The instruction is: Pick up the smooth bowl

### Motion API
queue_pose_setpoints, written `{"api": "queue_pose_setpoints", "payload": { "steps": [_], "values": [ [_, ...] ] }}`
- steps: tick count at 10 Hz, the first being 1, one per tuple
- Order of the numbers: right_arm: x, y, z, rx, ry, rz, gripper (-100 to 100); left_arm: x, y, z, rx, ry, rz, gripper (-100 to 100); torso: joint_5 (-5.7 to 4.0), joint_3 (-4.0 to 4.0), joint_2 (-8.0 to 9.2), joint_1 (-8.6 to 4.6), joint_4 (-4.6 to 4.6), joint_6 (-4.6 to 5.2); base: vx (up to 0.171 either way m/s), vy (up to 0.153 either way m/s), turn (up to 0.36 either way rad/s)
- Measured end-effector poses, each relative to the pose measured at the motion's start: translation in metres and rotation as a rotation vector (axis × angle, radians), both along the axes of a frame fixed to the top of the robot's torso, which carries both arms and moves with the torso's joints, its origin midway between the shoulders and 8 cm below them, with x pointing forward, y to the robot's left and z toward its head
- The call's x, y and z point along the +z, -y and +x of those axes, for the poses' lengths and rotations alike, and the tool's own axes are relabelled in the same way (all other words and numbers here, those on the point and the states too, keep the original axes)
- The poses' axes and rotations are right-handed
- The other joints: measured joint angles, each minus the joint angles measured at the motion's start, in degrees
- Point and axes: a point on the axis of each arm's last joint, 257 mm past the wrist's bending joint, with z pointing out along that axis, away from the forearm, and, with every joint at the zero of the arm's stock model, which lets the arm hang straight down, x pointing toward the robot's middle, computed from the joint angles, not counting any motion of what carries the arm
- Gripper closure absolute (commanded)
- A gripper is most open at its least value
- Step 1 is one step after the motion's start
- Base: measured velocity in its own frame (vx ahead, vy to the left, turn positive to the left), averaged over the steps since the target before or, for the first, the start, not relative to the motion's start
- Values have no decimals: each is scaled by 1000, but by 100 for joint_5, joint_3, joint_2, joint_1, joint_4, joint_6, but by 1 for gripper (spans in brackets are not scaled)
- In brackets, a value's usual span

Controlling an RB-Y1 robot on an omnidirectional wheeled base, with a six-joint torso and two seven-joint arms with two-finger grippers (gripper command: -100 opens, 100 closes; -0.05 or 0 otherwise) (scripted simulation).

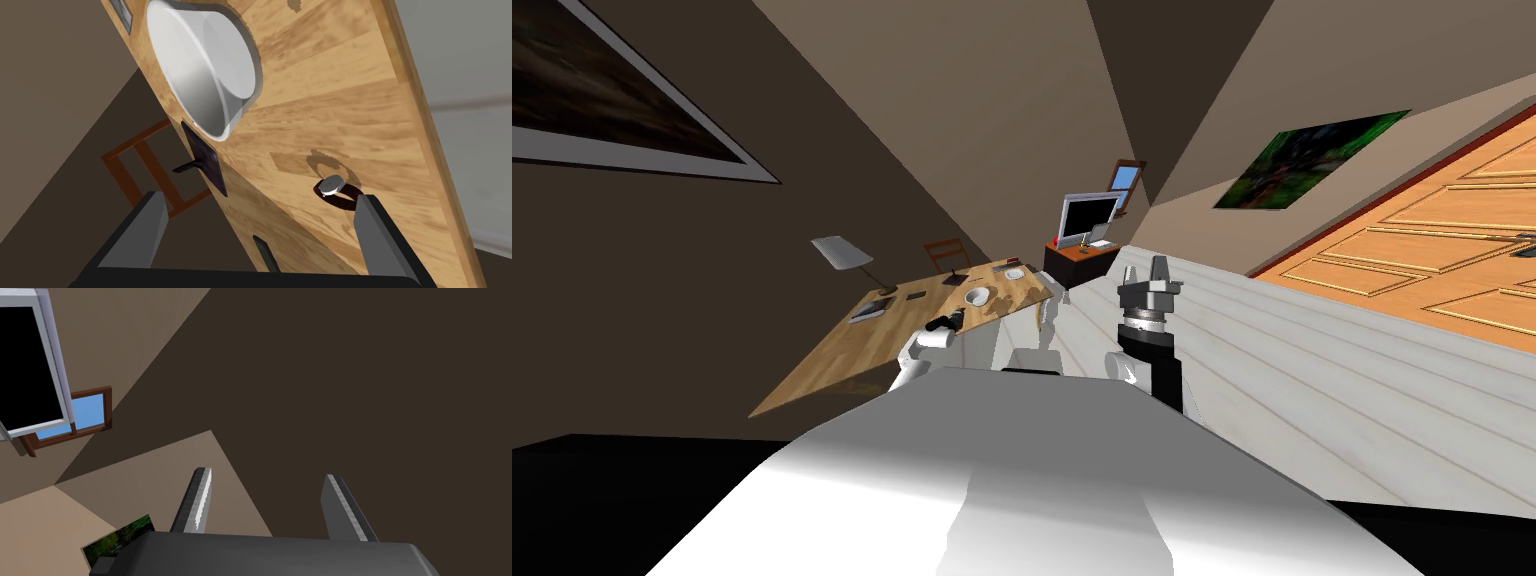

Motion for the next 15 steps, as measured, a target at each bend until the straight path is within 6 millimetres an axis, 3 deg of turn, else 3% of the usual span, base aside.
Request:
{"api": "queue_pose_setpoints", "payload": {
  "steps": [8,15],
  "values": [
    [0,0,0,0,0,0,0,-44,-15,-14,76,-213,-44,-100,5,-12,-20,21,-5,-1,51,68,-129],
    [0,0,0,0,0,0,0,-65,-20,-30,121,-368,-83,-100,5,-15,-26,20,-7,-5,74,87,-140]
  ]
}}
